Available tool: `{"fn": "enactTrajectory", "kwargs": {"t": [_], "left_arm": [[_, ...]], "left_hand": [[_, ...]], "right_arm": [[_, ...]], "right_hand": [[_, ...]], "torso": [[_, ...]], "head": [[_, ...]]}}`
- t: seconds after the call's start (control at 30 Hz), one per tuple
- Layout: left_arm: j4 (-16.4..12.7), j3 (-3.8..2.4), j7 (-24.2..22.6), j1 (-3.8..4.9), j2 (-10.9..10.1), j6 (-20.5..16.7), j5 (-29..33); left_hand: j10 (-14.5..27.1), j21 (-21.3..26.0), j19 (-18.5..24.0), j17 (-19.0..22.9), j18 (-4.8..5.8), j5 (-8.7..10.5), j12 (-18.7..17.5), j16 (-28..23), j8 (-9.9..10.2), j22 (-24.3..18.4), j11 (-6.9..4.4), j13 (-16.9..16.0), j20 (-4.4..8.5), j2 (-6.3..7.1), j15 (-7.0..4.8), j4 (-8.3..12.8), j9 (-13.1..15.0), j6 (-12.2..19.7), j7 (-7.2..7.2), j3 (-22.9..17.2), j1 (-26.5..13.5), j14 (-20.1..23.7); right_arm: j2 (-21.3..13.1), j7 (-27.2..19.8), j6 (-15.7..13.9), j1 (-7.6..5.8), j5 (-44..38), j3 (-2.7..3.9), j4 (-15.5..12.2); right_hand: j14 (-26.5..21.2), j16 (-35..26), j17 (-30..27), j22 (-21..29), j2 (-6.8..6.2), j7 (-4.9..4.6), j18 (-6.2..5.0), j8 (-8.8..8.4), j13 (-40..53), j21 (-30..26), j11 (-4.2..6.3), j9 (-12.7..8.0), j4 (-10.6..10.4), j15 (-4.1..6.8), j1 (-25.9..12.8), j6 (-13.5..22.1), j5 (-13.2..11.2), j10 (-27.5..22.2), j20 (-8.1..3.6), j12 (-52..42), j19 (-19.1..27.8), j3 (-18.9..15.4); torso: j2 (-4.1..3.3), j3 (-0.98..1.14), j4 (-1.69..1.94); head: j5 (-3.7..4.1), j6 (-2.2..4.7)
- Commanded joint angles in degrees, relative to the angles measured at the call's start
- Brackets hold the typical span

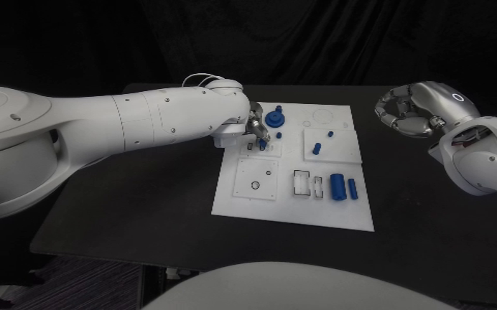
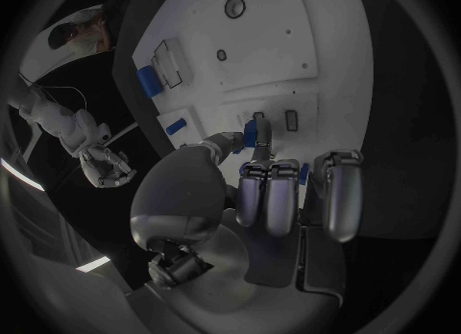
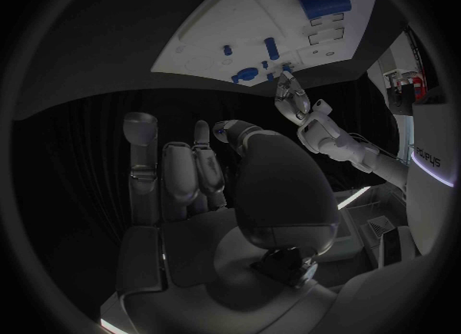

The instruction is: Assemble the parts on the task board

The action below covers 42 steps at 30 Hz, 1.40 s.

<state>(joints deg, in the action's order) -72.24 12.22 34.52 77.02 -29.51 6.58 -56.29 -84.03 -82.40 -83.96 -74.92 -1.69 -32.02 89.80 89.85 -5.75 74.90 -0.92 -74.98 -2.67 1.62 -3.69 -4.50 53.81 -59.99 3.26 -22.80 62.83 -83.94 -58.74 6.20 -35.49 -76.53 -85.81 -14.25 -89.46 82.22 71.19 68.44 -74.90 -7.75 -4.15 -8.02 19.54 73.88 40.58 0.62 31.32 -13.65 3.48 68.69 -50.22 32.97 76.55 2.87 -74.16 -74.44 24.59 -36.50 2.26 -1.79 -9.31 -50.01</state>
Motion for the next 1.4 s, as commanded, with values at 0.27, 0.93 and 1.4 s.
{"fn": "enactTrajectory", "kwargs": {"t": [0.27, 0.93, 1.4], "left_arm": [[-0.42, -0.04, 0.35, -0.23, -0.41, -1.2, 0.12], [-2.61, -0.03, 0.8, -1.68, -1.58, -7.69, -4.06], [-4.47, -0.03, 0.8, -2.1, -2.5, -12.09, -5.42]], "left_hand": [[-5.92, 0.29, -0.97, -15.08, -0.58, 0.38, 0.13, 0.15, -0.1, 9.96, -0.18, -14.99, 0.37, 0.24, -0.43, -0.02, 0.21, -0.04, -0.23, -0.71, -0.6, -6.06], [-5.97, -0.09, -1.33, -15.08, -0.47, 0.41, 0.2, 0.15, -0.36, 10.27, -0.38, -15.02, 0.47, 0.4, -0.6, 0.1, 0.48, -0.6, -0.42, -1.55, -1.5, -6.06], [-5.97, -0.18, -1.51, -15.08, -0.44, 0.45, 0.2, 0.15, -0.54, 10.36, -0.63, -15.02, 0.68, 0.38, -0.85, 0.14, 0.64, -1.11, -0.65, -2.21, -2.17, -6.06]], "right_arm": [[0.01, 0.87, 0.27, 0.23, -0.35, 0.05, 0.13], [-0.22, 1.41, 0.94, 0.27, -0.35, 0.05, 0.05], [-0.05, 1.6, 1.28, 0.31, -0.35, 0.05, 0.21]], "right_hand": [[-0.17, -0.27, -0.05, -4.49, 0.12, 0.05, 0.13, 0.2, -0.05, -0.31, 0.22, 0.05, 0.31, 0.37, 0.5, -0.34, 0.22, 0.05, -0.13, 0.36, -0.12, 0.08], [-0.26, -0.47, -0.22, -4.49, 0.18, 0.09, 0.1, 0.43, -0.19, -0.58, 0.24, 0.23, 0.65, 0.37, 0.86, -0.55, 0.21, -0.1, -0.14, 0.55, -0.06, 0.27], [-0.31, -0.56, -0.26, -4.5, 0.15, 0.12, 0.1, 0.6, -0.28, -0.72, 0.26, 0.38, 1.06, 0.39, 1.25, -0.67, 0.21, -0.19, -0.15, 0.67, -0.03, 0.44]], "torso": [[0.0, 0.0, -0.07], [-0.02, 0.0, -0.07], [0.0, 0.05, 0.12]], "head": [[-0.33, 0.01], [-0.59, 0.01], [-0.75, 0.01]]}}
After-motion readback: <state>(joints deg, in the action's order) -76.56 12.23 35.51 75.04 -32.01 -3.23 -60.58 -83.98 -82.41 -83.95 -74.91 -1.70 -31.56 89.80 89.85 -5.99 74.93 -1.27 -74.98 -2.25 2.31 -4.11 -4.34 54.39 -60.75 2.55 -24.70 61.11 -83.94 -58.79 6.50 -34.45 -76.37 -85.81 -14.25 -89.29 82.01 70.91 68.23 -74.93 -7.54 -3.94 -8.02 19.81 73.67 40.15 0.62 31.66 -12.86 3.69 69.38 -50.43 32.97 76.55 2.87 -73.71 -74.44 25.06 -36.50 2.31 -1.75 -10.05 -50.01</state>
